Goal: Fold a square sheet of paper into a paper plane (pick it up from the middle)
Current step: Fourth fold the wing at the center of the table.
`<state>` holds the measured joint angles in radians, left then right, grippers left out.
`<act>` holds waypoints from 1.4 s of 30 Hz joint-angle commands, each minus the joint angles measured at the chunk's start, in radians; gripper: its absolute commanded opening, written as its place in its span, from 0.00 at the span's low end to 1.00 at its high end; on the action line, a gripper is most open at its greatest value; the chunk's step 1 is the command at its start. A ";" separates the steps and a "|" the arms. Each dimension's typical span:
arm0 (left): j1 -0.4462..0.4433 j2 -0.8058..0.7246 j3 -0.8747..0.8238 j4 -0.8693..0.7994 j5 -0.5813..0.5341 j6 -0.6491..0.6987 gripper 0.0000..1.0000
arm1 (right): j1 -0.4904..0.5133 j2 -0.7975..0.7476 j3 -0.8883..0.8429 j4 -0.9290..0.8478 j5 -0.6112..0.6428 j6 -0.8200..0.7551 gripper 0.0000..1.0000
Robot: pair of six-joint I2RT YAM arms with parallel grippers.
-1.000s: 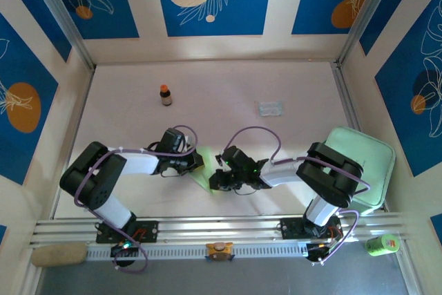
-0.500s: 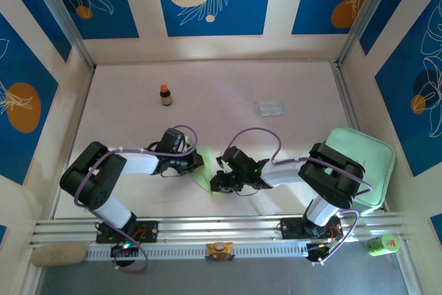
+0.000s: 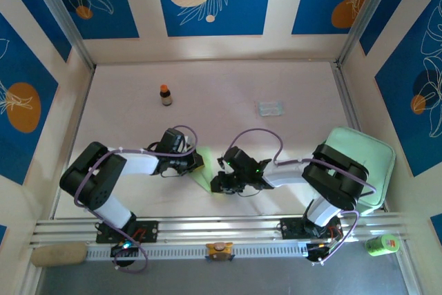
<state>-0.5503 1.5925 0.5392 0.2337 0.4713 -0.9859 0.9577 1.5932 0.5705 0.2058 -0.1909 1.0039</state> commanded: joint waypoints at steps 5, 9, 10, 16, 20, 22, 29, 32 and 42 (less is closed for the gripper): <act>0.000 -0.004 -0.023 -0.005 -0.005 0.005 0.02 | -0.032 -0.015 0.075 -0.066 0.001 -0.002 0.27; 0.000 -0.005 -0.026 -0.001 -0.007 0.003 0.02 | -0.045 -0.009 0.104 -0.100 0.009 -0.013 0.29; -0.002 -0.004 -0.025 0.001 -0.006 0.004 0.02 | -0.051 -0.002 0.111 -0.101 0.007 -0.013 0.29; -0.002 -0.003 -0.028 0.004 -0.005 0.000 0.02 | -0.076 0.028 0.125 -0.095 0.012 0.005 0.29; -0.002 -0.003 -0.025 0.004 -0.003 0.001 0.02 | -0.078 0.049 0.129 -0.078 -0.002 0.012 0.28; -0.002 -0.001 -0.025 0.004 -0.004 0.001 0.02 | -0.079 0.059 0.123 -0.054 -0.015 0.019 0.27; -0.002 0.001 -0.025 0.006 -0.004 0.000 0.02 | -0.077 0.080 0.117 0.003 -0.061 0.032 0.21; -0.002 0.001 -0.025 0.007 -0.004 0.000 0.02 | -0.077 0.086 0.114 0.008 -0.072 0.033 0.20; -0.002 -0.002 -0.028 0.003 -0.008 -0.003 0.02 | -0.068 0.113 0.067 0.083 -0.111 0.060 0.10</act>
<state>-0.5503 1.5925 0.5308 0.2543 0.4713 -0.9886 0.8825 1.6821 0.6621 0.2600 -0.2596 1.0454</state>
